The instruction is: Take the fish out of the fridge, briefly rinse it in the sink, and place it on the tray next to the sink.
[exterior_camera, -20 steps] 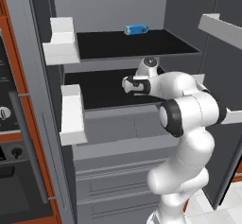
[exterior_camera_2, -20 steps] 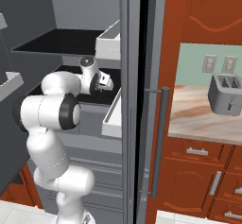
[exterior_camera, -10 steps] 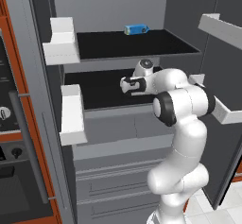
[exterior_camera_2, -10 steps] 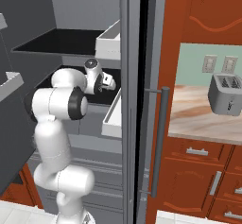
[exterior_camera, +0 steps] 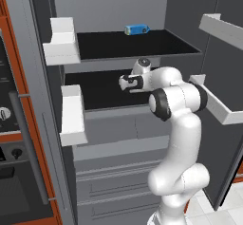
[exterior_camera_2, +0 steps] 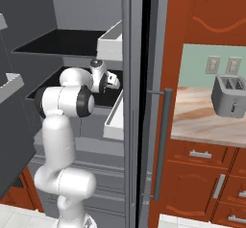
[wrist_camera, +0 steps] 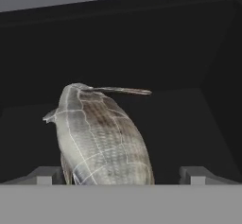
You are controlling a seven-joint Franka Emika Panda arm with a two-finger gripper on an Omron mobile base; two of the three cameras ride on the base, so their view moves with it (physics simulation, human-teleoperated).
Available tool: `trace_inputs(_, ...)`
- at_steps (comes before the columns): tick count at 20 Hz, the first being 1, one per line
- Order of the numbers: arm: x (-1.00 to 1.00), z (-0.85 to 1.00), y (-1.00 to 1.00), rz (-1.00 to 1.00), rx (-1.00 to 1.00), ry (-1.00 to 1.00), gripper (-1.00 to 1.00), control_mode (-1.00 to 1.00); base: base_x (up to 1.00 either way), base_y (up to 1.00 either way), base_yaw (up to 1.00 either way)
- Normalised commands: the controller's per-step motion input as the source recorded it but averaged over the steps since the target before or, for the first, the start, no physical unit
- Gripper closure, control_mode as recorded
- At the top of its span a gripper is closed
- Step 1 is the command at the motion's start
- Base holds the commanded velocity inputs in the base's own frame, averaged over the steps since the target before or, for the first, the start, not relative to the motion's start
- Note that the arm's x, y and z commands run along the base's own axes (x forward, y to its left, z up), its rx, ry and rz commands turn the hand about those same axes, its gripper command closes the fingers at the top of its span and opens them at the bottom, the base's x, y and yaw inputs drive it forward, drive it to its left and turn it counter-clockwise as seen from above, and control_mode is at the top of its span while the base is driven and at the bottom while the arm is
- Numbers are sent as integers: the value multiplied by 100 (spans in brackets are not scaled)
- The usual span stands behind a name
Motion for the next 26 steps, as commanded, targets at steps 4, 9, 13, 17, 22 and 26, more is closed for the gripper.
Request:
trace_inputs(4, 0, -34, 7, 0, 1, 2, 100, -100, 0, 0, 0)
trace_inputs(9, 0, 0, 0, 0, 0, 0, 100, -100, 0, 0, 0)
trace_inputs(13, -44, -5, 18, 0, 0, 0, 100, -100, 0, 0, 0)
trace_inputs(17, -87, -28, 39, 1, -3, 0, 100, -100, 0, 0, 0)
trace_inputs(22, -100, 0, 40, 1, -4, -14, 100, -100, 0, 0, 0)
trace_inputs(26, -100, 86, 35, 0, 0, -21, 100, -100, 0, 0, 0)
